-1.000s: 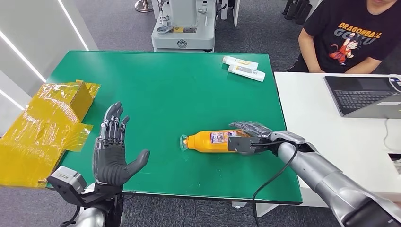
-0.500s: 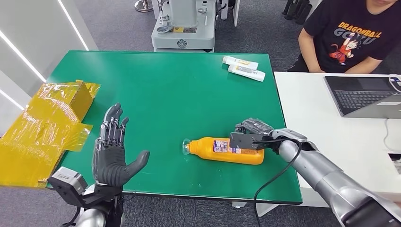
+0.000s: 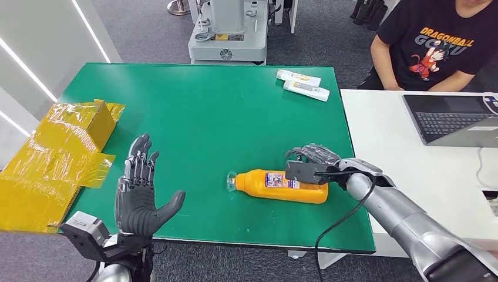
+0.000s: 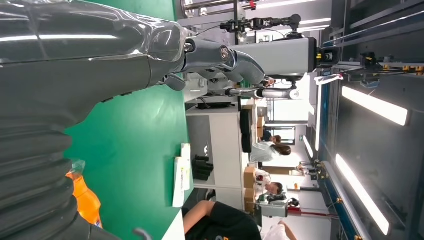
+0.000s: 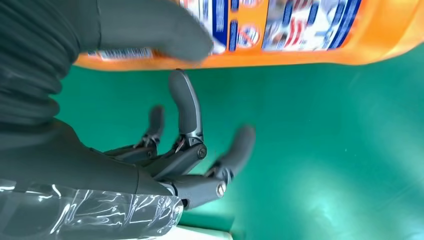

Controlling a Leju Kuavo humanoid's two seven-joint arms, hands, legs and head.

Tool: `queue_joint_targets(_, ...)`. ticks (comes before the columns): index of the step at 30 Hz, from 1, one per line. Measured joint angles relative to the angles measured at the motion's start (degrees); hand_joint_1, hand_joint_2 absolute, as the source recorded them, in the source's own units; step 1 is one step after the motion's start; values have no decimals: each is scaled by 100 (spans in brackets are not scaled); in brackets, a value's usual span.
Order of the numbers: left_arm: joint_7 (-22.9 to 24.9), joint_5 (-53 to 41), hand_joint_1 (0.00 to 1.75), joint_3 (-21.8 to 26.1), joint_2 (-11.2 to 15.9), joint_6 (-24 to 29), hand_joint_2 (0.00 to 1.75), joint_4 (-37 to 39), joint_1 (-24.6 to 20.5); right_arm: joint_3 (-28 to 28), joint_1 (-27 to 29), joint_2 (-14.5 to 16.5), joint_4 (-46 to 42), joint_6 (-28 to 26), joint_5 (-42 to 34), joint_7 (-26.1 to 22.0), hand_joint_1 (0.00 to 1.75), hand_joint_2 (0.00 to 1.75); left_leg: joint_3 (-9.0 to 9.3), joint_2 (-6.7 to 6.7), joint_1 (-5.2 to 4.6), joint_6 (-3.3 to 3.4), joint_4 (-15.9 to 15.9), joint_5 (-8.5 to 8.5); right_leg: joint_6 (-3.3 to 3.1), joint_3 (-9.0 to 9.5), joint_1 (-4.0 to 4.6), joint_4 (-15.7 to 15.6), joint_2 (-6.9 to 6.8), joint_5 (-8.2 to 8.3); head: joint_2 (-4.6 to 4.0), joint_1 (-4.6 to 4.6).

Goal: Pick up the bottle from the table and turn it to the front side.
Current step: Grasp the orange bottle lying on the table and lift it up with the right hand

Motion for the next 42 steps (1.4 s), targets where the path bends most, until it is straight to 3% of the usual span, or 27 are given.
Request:
queue_joint_targets(11,-1,4,0,0,-7,19,175,0,-20,-5,4,61,-21,20,-5,83,0,175,1,0,0,0,0,0,0,-1,0,0,0,0,0,1)
queue_joint_targets(39,38,142,0,-1,-15,-36,175,27,-251,128,72,-30,48,978,-449,-40,0,175,4,2,0,0,3,0,0,0,0,-1,3,0,0,1)
queue_joint_targets(42,38,146,0,-1,-17,-30,175,28,-251,142,71,-30,93,869,-444,-15,42,175,4,2,0,0,3,0,0,0,0,-1,3,0,0,0)
